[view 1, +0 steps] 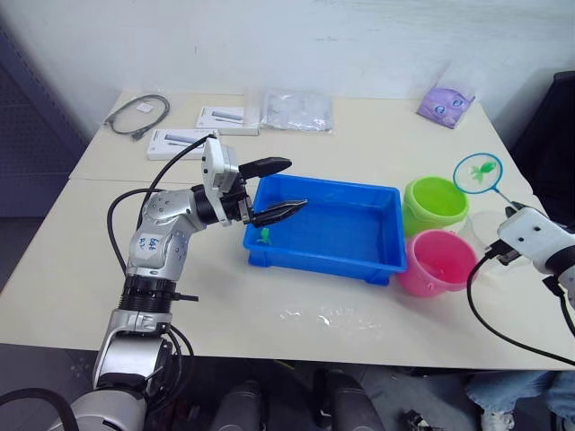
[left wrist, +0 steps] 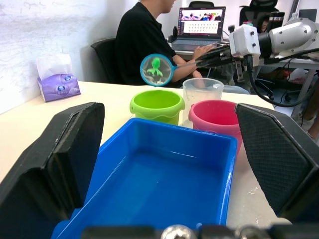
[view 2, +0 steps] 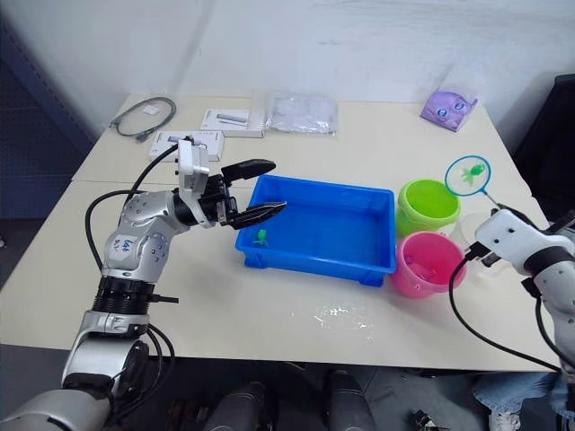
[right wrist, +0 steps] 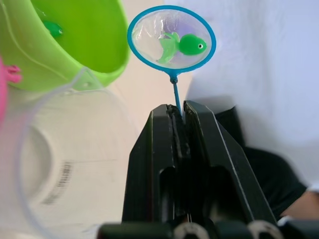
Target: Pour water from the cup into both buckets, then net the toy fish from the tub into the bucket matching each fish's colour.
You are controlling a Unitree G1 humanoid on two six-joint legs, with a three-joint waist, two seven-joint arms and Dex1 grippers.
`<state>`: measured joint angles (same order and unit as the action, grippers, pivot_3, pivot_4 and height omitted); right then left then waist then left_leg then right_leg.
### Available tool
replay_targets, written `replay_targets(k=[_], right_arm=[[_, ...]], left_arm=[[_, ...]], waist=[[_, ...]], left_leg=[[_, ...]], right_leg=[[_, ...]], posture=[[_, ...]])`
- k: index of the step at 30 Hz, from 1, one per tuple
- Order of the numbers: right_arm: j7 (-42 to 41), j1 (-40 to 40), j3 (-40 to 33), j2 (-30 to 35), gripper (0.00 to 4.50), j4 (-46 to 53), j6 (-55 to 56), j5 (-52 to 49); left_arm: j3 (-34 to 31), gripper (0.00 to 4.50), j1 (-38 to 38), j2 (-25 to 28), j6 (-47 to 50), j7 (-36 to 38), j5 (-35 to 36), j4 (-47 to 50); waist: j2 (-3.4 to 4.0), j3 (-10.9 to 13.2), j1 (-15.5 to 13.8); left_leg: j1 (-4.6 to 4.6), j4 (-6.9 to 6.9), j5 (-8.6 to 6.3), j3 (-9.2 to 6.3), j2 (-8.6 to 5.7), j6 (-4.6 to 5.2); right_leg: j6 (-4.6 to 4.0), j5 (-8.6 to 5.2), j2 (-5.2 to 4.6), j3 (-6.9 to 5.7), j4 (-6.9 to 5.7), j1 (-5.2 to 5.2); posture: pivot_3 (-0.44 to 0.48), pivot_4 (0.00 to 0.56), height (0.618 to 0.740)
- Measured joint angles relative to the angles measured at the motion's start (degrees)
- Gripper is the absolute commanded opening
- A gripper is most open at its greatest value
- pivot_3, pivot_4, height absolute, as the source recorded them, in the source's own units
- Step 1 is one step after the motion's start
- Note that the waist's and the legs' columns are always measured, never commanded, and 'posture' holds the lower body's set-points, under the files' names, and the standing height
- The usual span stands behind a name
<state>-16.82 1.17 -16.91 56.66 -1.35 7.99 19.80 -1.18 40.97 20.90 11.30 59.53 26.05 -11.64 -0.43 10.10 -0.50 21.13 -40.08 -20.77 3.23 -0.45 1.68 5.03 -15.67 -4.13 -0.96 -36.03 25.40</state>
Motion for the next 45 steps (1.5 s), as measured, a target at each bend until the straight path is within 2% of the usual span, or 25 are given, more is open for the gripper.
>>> replay_targets(k=[11, 18, 22, 25, 28, 31, 33, 37, 39, 45], right_arm=[[9.19, -0.49, 5.89, 7.19, 0.00, -8.92, 12.51, 14.66], [12.65, 0.02, 6.28, 7.61, 0.00, -11.92, 18.21, 13.51], [4.42, 5.04, 5.09, 3.23, 0.00, -4.98, 15.74, -2.02], [-0.73, 7.06, 5.23, 2.83, 0.00, -2.02, 13.20, -8.75], [-15.53, 14.89, 11.21, -0.35, 0.00, 8.22, -1.57, -25.87], [-24.27, 18.57, 18.14, -1.24, 0.00, 14.75, -13.97, -31.94], [-27.69, 21.50, 22.47, -2.80, 0.00, 16.69, -21.68, -33.40], [-32.05, 27.88, 30.32, -5.66, 0.00, 16.84, -31.28, -32.17], [-32.90, 29.70, 33.03, -6.88, 0.00, 16.25, -32.64, -30.20], [-35.04, 40.78, 44.67, -14.69, 0.00, 4.62, -34.57, -18.14]], left_arm=[[0.00, 4.49, -0.17, 0.00, 0.02, -0.05, 0.01, 0.08], [-0.04, 4.49, -0.76, 0.51, -0.08, 0.02, 0.00, 0.08], [-1.34, 4.49, -2.32, 4.98, -0.64, 1.05, -0.01, -0.09], [-2.63, 4.49, -2.65, 6.93, -1.19, 1.93, 0.01, -0.29], [-3.61, 4.49, -3.47, 14.97, -1.52, 6.76, -0.59, -3.22], [-3.22, 4.49, -3.45, 21.11, -2.44, 11.87, -2.41, -5.68], [-2.13, 4.49, -3.27, 24.56, -3.49, 15.14, -4.23, -7.50], [0.43, 4.49, -0.20, 26.45, -4.57, 18.35, -7.51, -10.17], [1.15, 4.49, 1.49, 26.88, -4.97, 18.87, -8.77, -11.42], [3.63, 4.49, 3.25, 27.16, -5.00, 17.95, -13.16, -11.84]], waist=[[0.00, 0.00, 0.57], [0.00, 0.00, 0.77], [-0.01, 0.01, 1.75], [-0.01, 0.01, 1.80], [-0.03, 0.02, 2.25], [-0.03, 0.02, 2.01], [-0.03, 0.02, 1.86], [-0.05, 0.02, 0.66], [-0.05, 0.02, 0.40], [-0.07, 0.01, 1.01]], left_leg=[[-0.07, 0.00, 0.02, 0.10, 0.01, -0.03], [-0.12, 0.00, 0.03, 0.15, 0.04, -0.05], [-0.20, 0.00, 0.08, 0.21, 0.15, -0.15], [-0.20, -0.02, 0.08, 0.18, 0.16, -0.15], [-0.22, 0.00, 0.08, 0.15, 0.24, -0.14], [-0.14, -0.02, 0.07, 0.06, 0.23, -0.12], [-0.08, -0.05, 0.05, 0.02, 0.16, -0.04], [0.11, -0.14, 0.01, -0.09, 0.07, 0.12], [0.19, -0.13, -0.01, -0.15, 0.02, 0.14], [0.22, -0.06, -0.03, -0.01, 0.00, 0.20]], right_leg=[[0.00, 0.00, 0.02, 0.10, 0.02, 0.00], [0.00, 0.00, 0.08, 0.16, 0.01, 0.00], [-0.04, 0.03, 0.22, 0.25, -0.07, 0.00], [-0.06, 0.04, 0.19, 0.23, -0.08, -0.02], [-0.14, 0.08, 0.22, 0.19, -0.18, -0.01], [-0.17, 0.06, 0.18, 0.10, -0.32, 0.02], [-0.18, 0.06, 0.04, 0.04, -0.31, 0.02], [-0.16, 0.07, -0.10, -0.11, -0.20, 0.06], [-0.16, 0.07, -0.13, -0.19, -0.13, 0.09], [-0.11, 0.10, -0.15, -0.30, -0.06, 0.16]], posture=[[0.000, 0.150, 0.740], [0.000, 0.150, 0.740], [0.000, 0.150, 0.740], [0.000, 0.150, 0.740], [0.000, 0.150, 0.740], [0.000, 0.150, 0.740], [0.000, 0.150, 0.740], [0.000, 0.150, 0.740], [0.000, 0.150, 0.740], [0.000, 0.150, 0.740]])
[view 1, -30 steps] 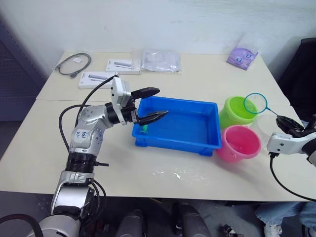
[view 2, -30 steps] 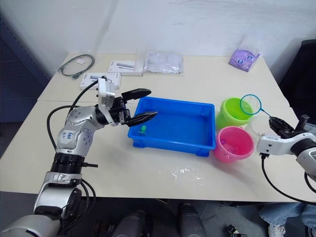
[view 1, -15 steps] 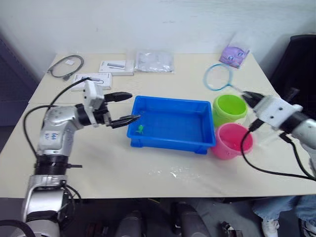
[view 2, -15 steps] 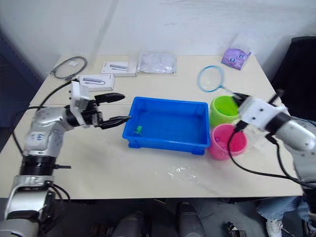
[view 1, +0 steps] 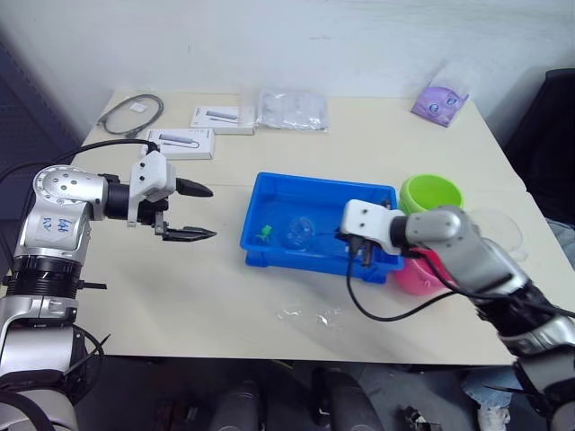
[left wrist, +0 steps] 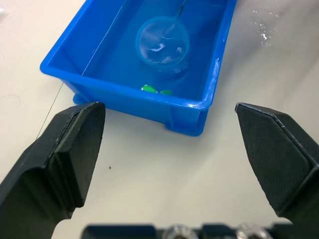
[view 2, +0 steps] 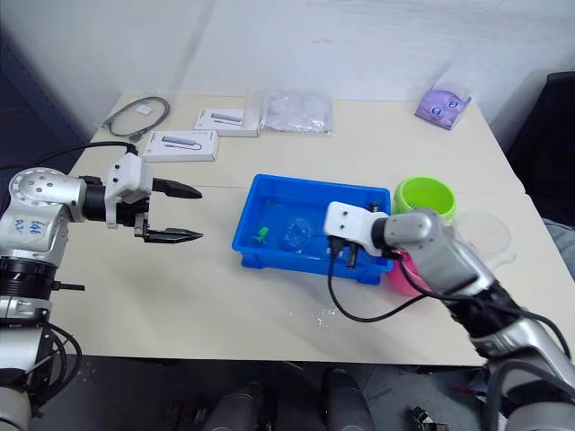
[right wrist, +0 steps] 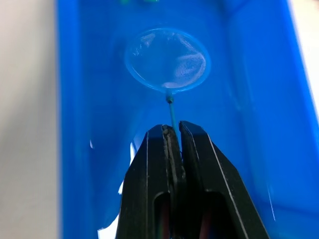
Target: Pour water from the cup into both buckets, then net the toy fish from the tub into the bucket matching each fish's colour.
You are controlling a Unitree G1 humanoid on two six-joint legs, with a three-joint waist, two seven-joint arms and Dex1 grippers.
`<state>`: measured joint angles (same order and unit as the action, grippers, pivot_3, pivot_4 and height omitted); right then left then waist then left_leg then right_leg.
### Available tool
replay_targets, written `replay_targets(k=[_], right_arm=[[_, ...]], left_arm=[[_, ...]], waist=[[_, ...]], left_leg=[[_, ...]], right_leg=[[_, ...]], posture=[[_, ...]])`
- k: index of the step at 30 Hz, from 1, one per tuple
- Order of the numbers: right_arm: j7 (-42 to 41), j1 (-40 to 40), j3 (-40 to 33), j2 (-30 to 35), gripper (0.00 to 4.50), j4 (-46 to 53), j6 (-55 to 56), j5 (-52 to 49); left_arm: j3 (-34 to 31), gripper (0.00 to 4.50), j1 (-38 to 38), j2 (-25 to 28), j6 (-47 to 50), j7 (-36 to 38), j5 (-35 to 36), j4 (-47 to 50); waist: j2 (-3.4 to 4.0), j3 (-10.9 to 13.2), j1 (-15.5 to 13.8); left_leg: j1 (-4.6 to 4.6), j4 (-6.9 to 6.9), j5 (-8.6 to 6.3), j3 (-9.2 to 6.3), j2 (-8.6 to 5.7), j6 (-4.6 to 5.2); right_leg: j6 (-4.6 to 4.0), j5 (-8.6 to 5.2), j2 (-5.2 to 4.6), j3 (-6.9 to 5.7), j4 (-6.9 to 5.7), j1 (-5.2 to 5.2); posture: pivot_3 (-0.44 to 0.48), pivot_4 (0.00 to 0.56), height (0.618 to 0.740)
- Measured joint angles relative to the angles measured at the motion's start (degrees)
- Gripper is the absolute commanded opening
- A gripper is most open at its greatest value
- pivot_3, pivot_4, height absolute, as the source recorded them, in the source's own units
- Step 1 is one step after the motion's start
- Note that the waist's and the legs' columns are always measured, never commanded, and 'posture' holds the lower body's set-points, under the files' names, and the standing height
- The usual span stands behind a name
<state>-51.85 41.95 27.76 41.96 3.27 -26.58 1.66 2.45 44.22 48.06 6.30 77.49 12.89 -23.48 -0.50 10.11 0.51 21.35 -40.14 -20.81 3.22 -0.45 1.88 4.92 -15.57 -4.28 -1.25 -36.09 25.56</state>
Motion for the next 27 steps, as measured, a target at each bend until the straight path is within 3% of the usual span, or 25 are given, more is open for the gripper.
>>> replay_targets(k=[12, 19, 27], right_arm=[[-1.39, 4.78, 0.82, -12.46, 0.00, -8.68, 0.04, 3.81], [-3.22, 3.37, -4.58, -9.96, 0.00, -3.10, -3.87, 1.02], [-3.79, -6.62, -17.46, -4.05, 0.00, 8.16, -10.45, -7.20]], left_arm=[[-0.25, 4.49, -3.02, -0.01, 1.91, -1.16, -0.05, 1.67], [-0.82, 4.49, -4.99, -0.26, 3.32, -2.07, 0.92, 3.63], [-2.09, 4.49, -4.85, -2.32, 7.57, -3.32, 4.04, 11.75]], waist=[[0.00, 0.00, 1.08], [0.00, 0.00, 1.00], [-0.01, 0.00, 0.87]], left_leg=[[0.04, -0.02, 0.01, -0.01, 0.00, -0.02], [0.06, -0.02, 0.00, -0.07, 0.00, -0.03], [0.09, -0.02, 0.00, -0.10, 0.00, -0.03]], right_leg=[[0.00, 0.00, -0.15, -0.29, -0.06, 0.03], [0.00, 0.00, -0.19, -0.41, -0.04, 0.02], [0.01, 0.00, -0.20, -0.47, 0.00, 0.00]], posture=[[0.000, 0.150, 0.740], [0.000, 0.150, 0.740], [0.000, 0.150, 0.740]])
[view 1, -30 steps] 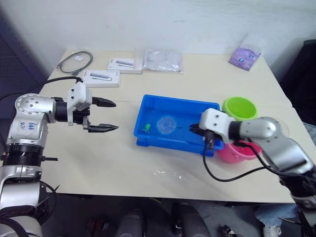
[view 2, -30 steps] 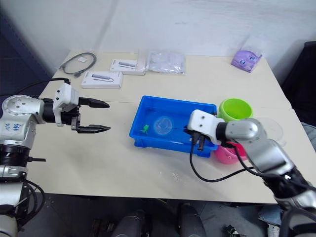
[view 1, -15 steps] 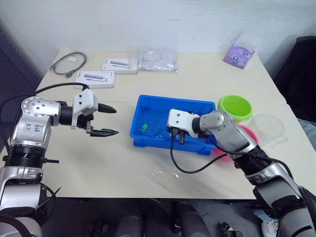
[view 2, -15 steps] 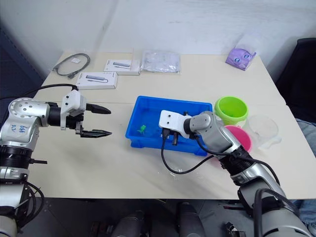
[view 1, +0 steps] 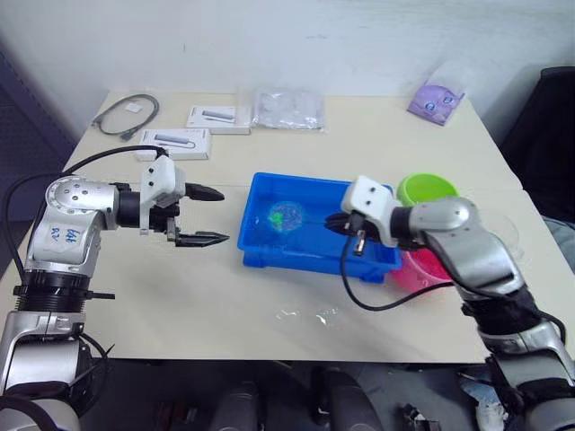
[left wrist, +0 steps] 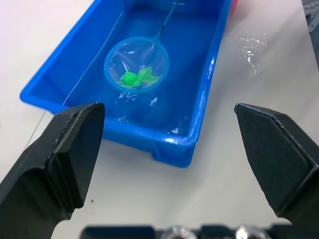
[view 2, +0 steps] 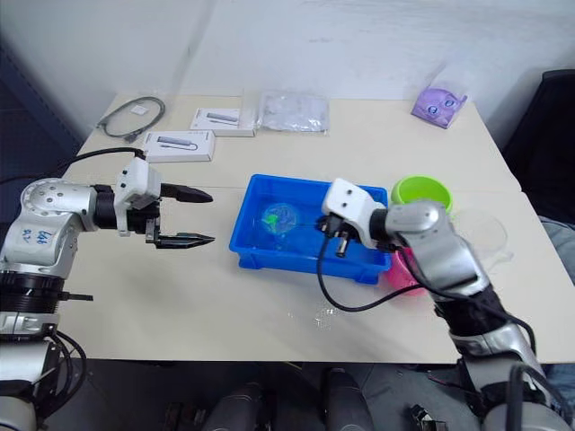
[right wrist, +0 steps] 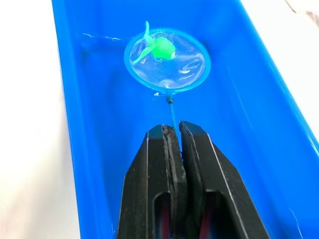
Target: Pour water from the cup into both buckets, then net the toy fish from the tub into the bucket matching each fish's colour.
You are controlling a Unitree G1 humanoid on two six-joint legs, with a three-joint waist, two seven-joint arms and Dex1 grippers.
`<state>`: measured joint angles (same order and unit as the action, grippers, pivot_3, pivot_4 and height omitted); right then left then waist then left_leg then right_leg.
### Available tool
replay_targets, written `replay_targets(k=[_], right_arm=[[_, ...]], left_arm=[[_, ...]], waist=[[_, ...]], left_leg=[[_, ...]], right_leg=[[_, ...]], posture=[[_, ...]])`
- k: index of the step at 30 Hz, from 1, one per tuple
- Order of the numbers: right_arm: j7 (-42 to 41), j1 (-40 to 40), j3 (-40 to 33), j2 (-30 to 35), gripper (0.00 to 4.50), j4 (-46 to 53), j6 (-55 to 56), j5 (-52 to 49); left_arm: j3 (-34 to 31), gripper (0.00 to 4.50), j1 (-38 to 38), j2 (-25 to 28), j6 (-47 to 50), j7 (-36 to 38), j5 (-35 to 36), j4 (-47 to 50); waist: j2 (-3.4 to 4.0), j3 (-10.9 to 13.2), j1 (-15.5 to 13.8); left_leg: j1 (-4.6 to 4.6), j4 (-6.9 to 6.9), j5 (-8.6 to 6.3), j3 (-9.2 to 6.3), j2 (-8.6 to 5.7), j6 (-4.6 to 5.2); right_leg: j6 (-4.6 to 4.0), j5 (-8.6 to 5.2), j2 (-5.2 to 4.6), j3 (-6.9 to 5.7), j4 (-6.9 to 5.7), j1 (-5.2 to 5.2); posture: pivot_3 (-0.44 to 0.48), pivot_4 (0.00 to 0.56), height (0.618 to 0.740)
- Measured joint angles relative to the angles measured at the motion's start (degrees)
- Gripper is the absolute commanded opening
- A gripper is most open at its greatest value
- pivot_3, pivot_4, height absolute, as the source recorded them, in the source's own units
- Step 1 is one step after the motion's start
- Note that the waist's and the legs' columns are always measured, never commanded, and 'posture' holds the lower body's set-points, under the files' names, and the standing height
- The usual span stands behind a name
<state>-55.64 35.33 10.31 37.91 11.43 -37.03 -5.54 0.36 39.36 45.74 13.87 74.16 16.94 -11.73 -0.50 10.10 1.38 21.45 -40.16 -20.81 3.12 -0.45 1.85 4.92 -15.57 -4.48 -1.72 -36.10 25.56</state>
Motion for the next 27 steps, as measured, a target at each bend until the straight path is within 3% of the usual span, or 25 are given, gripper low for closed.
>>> replay_targets(k=[11, 21, 27], right_arm=[[-0.34, -18.55, -22.07, 7.53, 0.00, 11.74, -0.24, -10.91], [1.59, -24.83, -36.00, 13.75, 0.00, 11.27, 4.58, -12.62], [4.21, -27.37, -38.27, 15.72, 0.00, 4.74, 11.30, -8.78]], left_arm=[[-2.56, 4.49, 6.07, -8.14, 9.89, -7.06, 8.03, 5.34], [-2.58, 4.49, 7.39, -14.69, 10.58, -10.19, 10.08, 2.60], [-2.43, 4.49, 7.40, -16.53, 9.46, -10.34, 9.96, 1.74]], waist=[[-0.01, 0.00, -1.30], [-0.01, 0.00, -1.48], [-0.02, 0.01, -1.47]], left_leg=[[-0.10, -0.01, 0.00, 0.10, 0.00, 0.01], [-0.24, 0.01, 0.00, 0.26, -0.02, 0.01], [-0.27, 0.00, 0.01, 0.36, -0.02, 0.02]], right_leg=[[0.04, 0.02, 0.06, 0.14, -0.02, -0.08], [0.06, 0.03, 0.11, 0.30, -0.05, -0.11], [0.11, 0.06, 0.13, 0.41, -0.04, -0.12]], posture=[[0.000, 0.150, 0.740], [0.000, 0.150, 0.740], [0.000, 0.150, 0.740]])
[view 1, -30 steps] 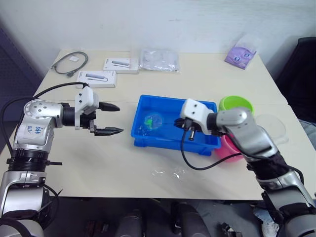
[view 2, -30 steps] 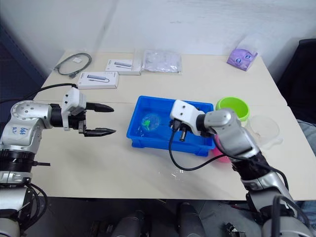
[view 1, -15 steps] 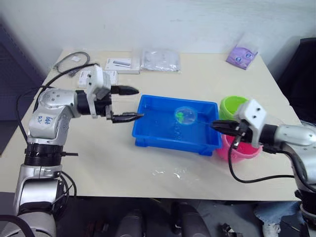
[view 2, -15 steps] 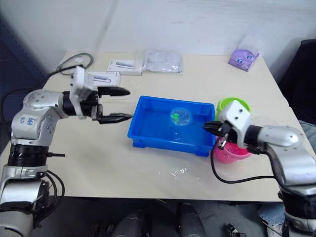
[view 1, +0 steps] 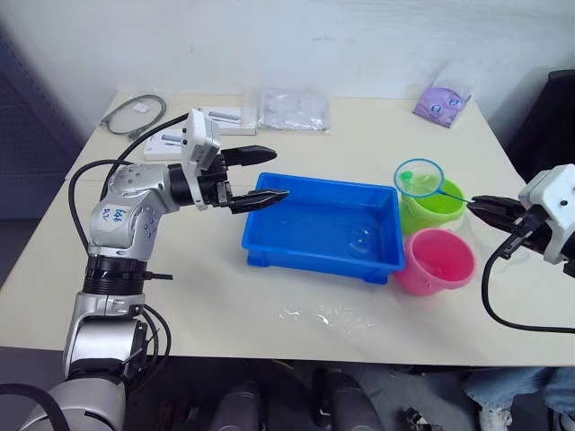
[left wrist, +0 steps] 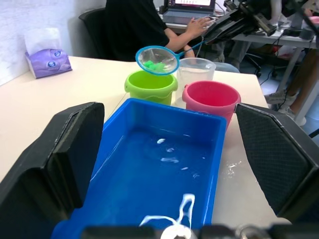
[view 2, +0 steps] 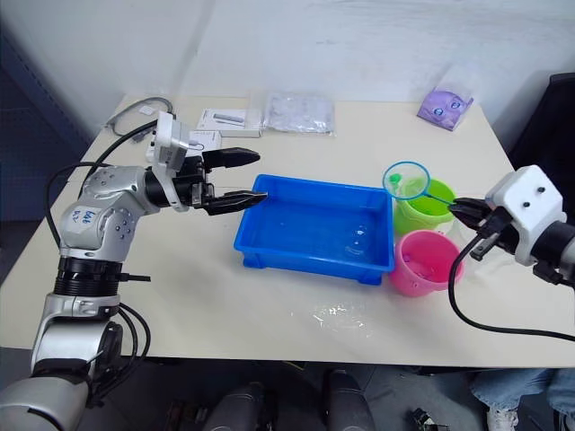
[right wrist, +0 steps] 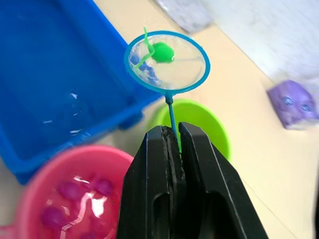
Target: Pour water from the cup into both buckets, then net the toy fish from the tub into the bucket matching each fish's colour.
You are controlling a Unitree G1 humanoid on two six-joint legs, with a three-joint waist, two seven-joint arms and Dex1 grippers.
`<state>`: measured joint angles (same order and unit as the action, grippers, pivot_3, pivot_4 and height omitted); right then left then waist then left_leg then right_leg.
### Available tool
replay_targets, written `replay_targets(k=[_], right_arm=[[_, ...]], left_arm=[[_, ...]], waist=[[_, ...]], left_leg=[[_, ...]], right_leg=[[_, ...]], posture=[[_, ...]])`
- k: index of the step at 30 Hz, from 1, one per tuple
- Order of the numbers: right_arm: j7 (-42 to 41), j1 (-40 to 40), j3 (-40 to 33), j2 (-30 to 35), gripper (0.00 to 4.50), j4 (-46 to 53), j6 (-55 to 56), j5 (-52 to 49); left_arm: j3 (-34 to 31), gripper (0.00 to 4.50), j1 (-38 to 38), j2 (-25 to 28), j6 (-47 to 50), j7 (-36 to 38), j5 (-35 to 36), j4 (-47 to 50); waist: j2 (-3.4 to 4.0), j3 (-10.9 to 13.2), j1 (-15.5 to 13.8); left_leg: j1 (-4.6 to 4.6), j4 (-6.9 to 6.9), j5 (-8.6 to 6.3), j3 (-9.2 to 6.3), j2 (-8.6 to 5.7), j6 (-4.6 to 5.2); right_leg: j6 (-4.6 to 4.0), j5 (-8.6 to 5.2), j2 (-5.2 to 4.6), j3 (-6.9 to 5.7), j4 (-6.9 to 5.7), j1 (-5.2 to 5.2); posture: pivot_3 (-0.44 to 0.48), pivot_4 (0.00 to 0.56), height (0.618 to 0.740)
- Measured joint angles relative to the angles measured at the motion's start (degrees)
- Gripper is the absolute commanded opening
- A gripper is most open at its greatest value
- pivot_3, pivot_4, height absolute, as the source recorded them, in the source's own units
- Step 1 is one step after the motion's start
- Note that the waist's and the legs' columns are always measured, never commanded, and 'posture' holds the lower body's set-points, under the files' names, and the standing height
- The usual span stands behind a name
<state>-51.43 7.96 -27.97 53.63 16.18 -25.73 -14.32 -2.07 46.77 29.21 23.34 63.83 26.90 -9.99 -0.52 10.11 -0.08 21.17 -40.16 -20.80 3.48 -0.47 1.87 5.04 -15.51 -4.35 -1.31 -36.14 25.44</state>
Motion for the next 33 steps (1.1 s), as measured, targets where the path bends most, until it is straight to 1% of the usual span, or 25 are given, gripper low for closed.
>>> replay_targets(k=[4, 6, 9, 14, 19, 23, 28, 32, 33], right_arm=[[6.10, -1.86, 0.59, 1.53, 0.00, -9.14, 14.44, 9.42], [10.92, -2.13, 1.54, 2.70, 0.00, -15.55, 24.45, 15.78], [16.90, -1.97, 4.33, 4.47, 0.00, -22.72, 35.87, 22.58], [27.52, -1.42, 9.66, 6.93, 0.00, -31.86, 49.96, 33.12], [35.34, 0.30, 12.16, 7.63, 0.00, -34.96, 55.85, 39.00], [41.04, 0.41, 15.02, 10.83, 0.00, -36.68, 58.88, 45.48], [51.48, 2.07, 21.44, 14.00, 0.00, -39.83, 62.00, 56.36], [61.63, 3.28, 25.07, 15.49, 0.00, -41.53, 62.83, 63.16], [62.80, 3.69, 25.57, 15.60, 0.00, -41.54, 62.93, 63.97]], left_arm=[[0.01, 4.49, 0.00, -1.03, -0.27, 0.05, 0.04, -0.04], [-0.18, 4.49, -0.01, -1.34, -0.14, -0.01, 0.35, -0.03], [-0.48, 4.49, 0.00, -2.13, 0.35, -0.63, 1.25, 0.01], [-0.79, 4.49, -0.02, -2.84, 0.60, -1.55, 1.89, 0.31], [-0.74, 4.49, -0.11, -3.25, 0.65, -1.62, 1.92, 0.60], [-0.63, 4.49, -0.32, -3.18, 0.33, -1.57, 1.80, 0.62], [3.58, 4.49, -4.28, -1.71, -5.48, 0.92, -2.87, 0.42], [4.34, 4.49, -5.03, -1.80, -8.57, 1.87, -3.66, 0.08], [4.33, 4.49, -5.09, -1.88, -8.98, 1.87, -3.66, 0.09]], waist=[[0.00, 0.00, 0.00], [0.00, 0.00, 0.05], [0.00, 0.00, 0.16], [0.02, -0.01, 0.39], [0.02, -0.01, 0.34], [0.03, -0.01, 0.34], [0.07, -0.03, 0.35], [0.08, -0.04, 0.35], [0.08, -0.04, 0.35]], left_leg=[[-0.01, 0.00, 0.00, 0.07, 0.00, 0.00], [-0.04, 0.00, 0.00, 0.10, -0.01, -0.01], [-0.08, 0.00, 0.02, 0.11, -0.01, -0.03], [-0.13, 0.00, 0.05, 0.17, 0.01, -0.08], [-0.16, 0.00, 0.08, 0.19, 0.01, -0.14], [-0.16, 0.00, 0.08, 0.20, 0.01, -0.14], [-0.19, 0.01, 0.09, 0.25, 0.01, -0.14], [-0.19, 0.01, 0.09, 0.27, 0.01, -0.14], [-0.19, 0.01, 0.09, 0.27, 0.01, -0.14]], right_leg=[[0.00, 0.00, 0.01, 0.04, 0.00, 0.00], [0.01, 0.00, 0.01, 0.07, 0.00, 0.00], [0.01, 0.00, 0.00, 0.10, -0.03, 0.00], [0.00, 0.00, 0.01, 0.17, -0.07, 0.01], [0.00, 0.00, 0.03, 0.20, 0.06, 0.01], [0.00, 0.00, 0.02, 0.22, 0.06, 0.01], [-0.01, -0.01, 0.05, 0.25, 0.09, 0.01], [-0.02, -0.01, 0.05, 0.28, 0.09, 0.01], [-0.01, -0.01, 0.05, 0.28, 0.09, 0.01]], posture=[[0.000, 0.150, 0.740], [0.000, 0.150, 0.740], [0.000, 0.150, 0.740], [0.000, 0.150, 0.740], [0.000, 0.150, 0.740], [0.000, 0.150, 0.740], [0.000, 0.150, 0.740], [0.000, 0.150, 0.740], [0.000, 0.150, 0.740]])
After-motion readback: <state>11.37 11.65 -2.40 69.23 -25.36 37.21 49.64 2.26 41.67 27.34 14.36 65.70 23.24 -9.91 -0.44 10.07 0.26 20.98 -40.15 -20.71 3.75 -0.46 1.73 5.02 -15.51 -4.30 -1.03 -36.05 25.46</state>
